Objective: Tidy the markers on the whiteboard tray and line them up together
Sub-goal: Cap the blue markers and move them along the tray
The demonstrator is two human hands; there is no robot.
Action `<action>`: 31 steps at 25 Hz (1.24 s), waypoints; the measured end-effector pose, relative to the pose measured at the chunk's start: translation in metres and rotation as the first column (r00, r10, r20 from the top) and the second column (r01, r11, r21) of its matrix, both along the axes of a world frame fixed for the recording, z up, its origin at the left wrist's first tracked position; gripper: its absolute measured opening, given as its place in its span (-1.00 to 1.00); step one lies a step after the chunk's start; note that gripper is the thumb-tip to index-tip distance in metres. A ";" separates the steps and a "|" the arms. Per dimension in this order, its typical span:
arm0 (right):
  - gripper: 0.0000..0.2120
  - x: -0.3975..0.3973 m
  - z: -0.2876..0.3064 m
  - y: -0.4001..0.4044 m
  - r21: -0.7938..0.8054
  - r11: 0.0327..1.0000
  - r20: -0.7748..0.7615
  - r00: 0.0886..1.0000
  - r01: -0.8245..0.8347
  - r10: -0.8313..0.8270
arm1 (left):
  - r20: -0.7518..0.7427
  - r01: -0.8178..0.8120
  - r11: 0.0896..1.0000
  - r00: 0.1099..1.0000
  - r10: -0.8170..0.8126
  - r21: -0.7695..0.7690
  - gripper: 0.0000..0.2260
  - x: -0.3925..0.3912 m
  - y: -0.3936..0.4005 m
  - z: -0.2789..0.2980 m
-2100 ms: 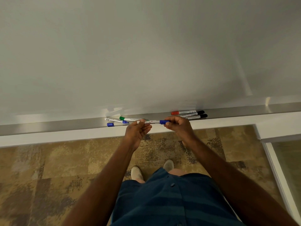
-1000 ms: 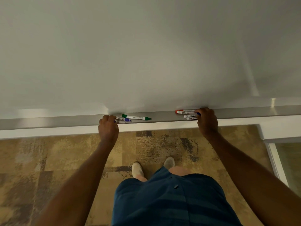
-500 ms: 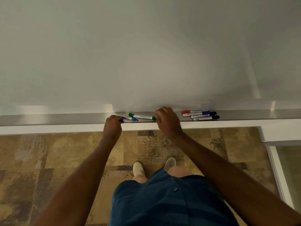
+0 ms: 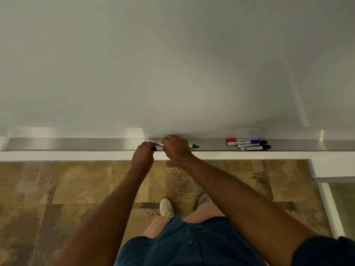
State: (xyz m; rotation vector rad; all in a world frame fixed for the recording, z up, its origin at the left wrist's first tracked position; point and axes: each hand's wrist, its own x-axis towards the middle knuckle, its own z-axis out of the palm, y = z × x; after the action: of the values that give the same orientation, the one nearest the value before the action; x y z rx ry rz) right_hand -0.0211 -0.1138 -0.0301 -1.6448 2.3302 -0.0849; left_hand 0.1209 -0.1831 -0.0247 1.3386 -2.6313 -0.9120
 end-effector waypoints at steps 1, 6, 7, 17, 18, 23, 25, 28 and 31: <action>-0.87 0.002 -0.002 -0.002 0.002 1.000 -0.021 1.000 -0.007 0.007 | -0.022 -0.003 1.000 1.000 0.004 0.014 -0.81 0.002 0.001 0.000; -0.90 0.011 0.004 -0.011 -0.011 0.996 0.045 0.995 0.087 -0.086 | -0.074 -0.007 1.000 0.997 0.007 -0.003 -0.86 0.019 -0.002 0.002; -0.91 0.011 0.007 -0.010 -0.029 0.992 0.098 0.988 0.121 -0.117 | -0.096 -0.010 1.000 0.995 0.009 -0.009 -0.85 0.022 -0.002 0.004; -0.91 -0.006 0.077 0.056 0.033 0.696 0.880 0.309 0.717 -0.360 | -0.304 -0.117 0.782 0.878 0.370 0.613 -0.82 0.012 -0.006 0.027; -0.90 -0.006 0.082 0.065 0.101 0.665 0.910 0.201 0.740 -0.362 | -0.301 -0.107 0.699 0.849 0.435 0.707 -0.82 0.012 -0.005 0.029; -0.84 0.006 0.090 0.091 0.199 0.617 0.915 0.082 0.761 -0.396 | -0.273 -0.035 0.564 0.850 0.452 0.825 -0.79 0.011 0.001 0.033; -0.84 0.010 0.090 0.093 0.211 0.600 0.913 0.063 0.772 -0.403 | -0.278 -0.012 0.559 0.858 0.431 0.829 -0.78 0.009 0.006 0.037; -0.79 0.014 0.084 0.100 0.198 0.618 0.908 0.096 0.761 -0.409 | -0.308 0.050 0.584 0.884 0.352 0.810 -0.78 0.008 0.012 0.043; -0.77 0.009 0.083 0.111 0.167 0.679 0.902 0.168 0.715 -0.398 | -0.315 0.061 0.524 0.856 0.410 0.849 -0.80 0.008 0.016 0.046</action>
State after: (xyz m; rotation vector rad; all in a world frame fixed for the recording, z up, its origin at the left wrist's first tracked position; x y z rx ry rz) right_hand -0.0121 -0.0030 0.0531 -0.3312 1.8334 -1.2370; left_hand 0.1291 -0.1671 0.0208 1.1845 -1.5789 -2.2963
